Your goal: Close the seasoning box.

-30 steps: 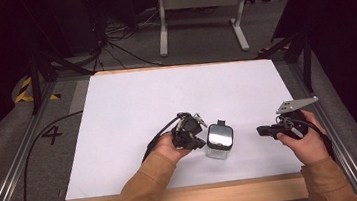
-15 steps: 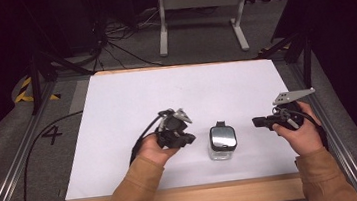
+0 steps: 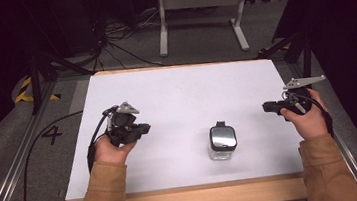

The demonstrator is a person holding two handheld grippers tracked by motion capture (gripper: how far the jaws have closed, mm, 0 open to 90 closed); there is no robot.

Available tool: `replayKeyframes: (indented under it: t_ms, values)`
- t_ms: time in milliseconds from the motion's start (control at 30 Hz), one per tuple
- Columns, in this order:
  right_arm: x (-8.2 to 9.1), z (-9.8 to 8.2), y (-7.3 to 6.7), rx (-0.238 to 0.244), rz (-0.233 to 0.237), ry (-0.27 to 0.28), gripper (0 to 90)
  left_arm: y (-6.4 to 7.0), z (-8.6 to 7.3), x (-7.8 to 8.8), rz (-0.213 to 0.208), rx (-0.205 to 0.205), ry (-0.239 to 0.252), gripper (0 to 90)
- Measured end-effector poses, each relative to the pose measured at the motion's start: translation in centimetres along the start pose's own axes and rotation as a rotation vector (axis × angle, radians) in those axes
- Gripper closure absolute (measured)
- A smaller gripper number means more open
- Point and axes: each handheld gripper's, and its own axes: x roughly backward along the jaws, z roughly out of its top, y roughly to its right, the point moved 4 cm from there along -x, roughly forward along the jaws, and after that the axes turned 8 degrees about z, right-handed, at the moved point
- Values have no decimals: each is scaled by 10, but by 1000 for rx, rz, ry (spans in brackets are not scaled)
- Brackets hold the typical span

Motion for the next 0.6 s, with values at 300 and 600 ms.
replayKeyframes:
  t_ms: [300, 600]
  values:
    - [-16, -26, 40, -43, -91, -22, 607, -37, -23, -25, 63, 95, 24, 786]
    - [-31, -43, 54, -70, -123, -38, 507, -39, -25, -42, 63, 106, 23, 713]
